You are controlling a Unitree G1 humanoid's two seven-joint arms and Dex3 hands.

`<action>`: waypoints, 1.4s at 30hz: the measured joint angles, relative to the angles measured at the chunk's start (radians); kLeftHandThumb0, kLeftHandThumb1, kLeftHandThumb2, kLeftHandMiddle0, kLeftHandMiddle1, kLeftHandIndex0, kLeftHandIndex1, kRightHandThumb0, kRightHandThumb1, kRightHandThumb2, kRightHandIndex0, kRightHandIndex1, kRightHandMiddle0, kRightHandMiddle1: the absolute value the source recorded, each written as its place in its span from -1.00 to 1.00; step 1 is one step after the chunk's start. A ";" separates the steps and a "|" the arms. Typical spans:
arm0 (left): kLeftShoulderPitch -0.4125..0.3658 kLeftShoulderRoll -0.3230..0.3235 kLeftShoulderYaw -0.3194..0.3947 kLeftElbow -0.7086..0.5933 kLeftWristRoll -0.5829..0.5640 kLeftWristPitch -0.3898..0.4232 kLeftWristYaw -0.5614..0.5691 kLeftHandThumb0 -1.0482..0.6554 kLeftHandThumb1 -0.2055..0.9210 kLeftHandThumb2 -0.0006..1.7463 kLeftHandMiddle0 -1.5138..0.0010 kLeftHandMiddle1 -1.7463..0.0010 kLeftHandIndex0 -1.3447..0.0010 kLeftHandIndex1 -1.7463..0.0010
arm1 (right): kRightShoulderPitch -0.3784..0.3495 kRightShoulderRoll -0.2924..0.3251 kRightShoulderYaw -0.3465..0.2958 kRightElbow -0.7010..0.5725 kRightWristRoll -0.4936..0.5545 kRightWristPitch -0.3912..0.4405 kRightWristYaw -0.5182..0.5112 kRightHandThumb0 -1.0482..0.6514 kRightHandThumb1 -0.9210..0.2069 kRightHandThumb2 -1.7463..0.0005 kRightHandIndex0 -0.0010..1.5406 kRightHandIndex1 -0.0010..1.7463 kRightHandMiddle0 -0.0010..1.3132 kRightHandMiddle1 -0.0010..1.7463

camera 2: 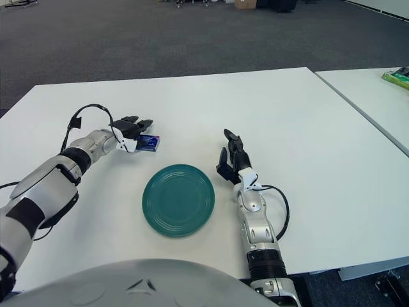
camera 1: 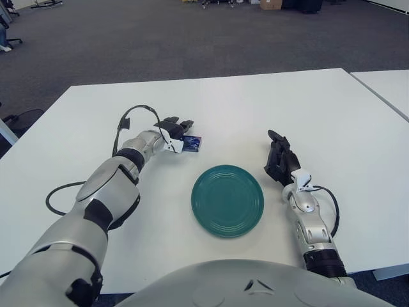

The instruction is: Put the gum into the plate.

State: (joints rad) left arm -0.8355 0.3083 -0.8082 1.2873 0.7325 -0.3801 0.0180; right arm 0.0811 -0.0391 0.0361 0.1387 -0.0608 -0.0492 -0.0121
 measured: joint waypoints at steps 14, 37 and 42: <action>0.105 0.089 -0.011 -0.199 0.027 -0.098 0.153 -1.00 1.00 -0.51 0.95 0.98 0.81 0.91 | 0.000 0.012 -0.006 0.004 0.009 0.000 0.003 -0.51 -1.00 -0.15 -0.81 -1.00 -1.00 -0.50; 0.294 0.127 0.181 -0.424 -0.017 -0.101 0.247 -1.00 1.00 -0.41 0.79 1.00 1.00 0.00 | -0.019 0.011 -0.006 0.017 0.003 -0.003 0.001 -0.52 -1.00 -0.14 -0.82 -1.00 -1.00 -0.50; 0.308 0.135 0.203 -0.458 -0.017 -0.093 0.236 -1.00 1.00 -0.38 0.79 1.00 1.00 -0.05 | -0.020 0.010 -0.005 0.021 -0.005 -0.006 -0.003 -0.51 -1.00 -0.13 -0.83 -1.00 -1.00 -0.52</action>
State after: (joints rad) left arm -0.5279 0.4429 -0.6052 0.8294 0.7157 -0.4731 0.2542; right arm 0.0611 -0.0294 0.0307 0.1596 -0.0656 -0.0553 -0.0149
